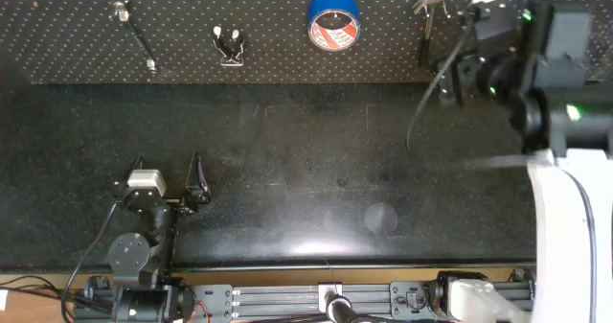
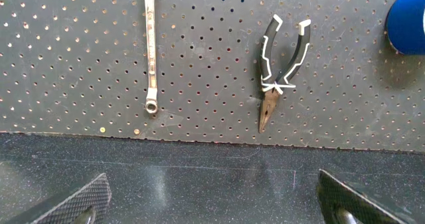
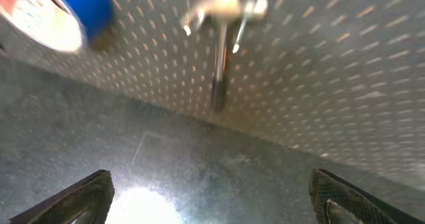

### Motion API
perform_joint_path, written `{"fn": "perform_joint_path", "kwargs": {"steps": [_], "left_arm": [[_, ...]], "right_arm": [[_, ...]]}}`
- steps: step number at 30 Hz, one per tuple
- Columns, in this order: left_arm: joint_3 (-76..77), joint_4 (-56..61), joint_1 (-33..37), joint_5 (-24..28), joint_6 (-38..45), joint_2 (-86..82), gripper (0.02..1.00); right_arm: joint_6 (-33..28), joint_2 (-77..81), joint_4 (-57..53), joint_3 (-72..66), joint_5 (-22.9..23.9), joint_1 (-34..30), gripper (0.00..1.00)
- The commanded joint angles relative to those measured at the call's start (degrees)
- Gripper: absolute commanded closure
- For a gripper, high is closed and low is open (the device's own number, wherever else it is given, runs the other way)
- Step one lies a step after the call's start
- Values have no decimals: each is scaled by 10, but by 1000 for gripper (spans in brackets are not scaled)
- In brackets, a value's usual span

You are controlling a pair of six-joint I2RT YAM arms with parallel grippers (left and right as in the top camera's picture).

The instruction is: Place Tools Onto Pegboard

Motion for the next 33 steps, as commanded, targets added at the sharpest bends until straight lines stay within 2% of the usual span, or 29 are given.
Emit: {"fn": "perform_joint_path", "kwargs": {"steps": [1, 4, 5, 7, 10, 13, 15, 17, 18, 20, 21, 24, 27, 29, 33], "left_arm": [[-1, -4, -2, 0, 3, -5, 23], [-1, -4, -2, 0, 3, -5, 23], [-1, -4, -2, 0, 3, -5, 23], [-1, -4, -2, 0, 3, -5, 23], [-1, -4, -2, 0, 3, -5, 23], [-1, -4, -2, 0, 3, -5, 23], [-1, -4, -2, 0, 3, -5, 23], [-1, -4, -2, 0, 3, -5, 23], [-1, -4, -2, 0, 3, -4, 23], [-1, -4, -2, 0, 3, -5, 23], [-1, -4, -2, 0, 3, -4, 23], [-1, -4, -2, 0, 3, -5, 23], [-1, -4, -2, 0, 3, -5, 20], [-1, -4, -2, 0, 3, -5, 23], [-1, -4, -2, 0, 3, -4, 23]], "right_arm": [[9, -115, 0, 16, 3, 1, 42], [2, -204, 0, 16, 7, 1, 42], [-10, -235, -2, 14, 27, 1, 42], [20, -304, -1, -23, 30, 0, 47], [66, -434, 221, -240, 45, -7, 40], [89, -566, 468, -512, -7, -6, 40], [175, -644, 610, -688, -7, -6, 40], [215, -686, 671, -786, -8, -5, 40], [223, -697, 673, -809, -8, -1, 40], [289, -720, 660, -844, 25, 9, 42], [292, -724, 655, -852, 27, 10, 40], [291, -737, 621, -872, 38, 10, 40], [287, -756, 540, -872, 50, 10, 38], [284, -756, 539, -872, 60, 10, 40], [221, -756, 539, -872, 59, 10, 38]]}}
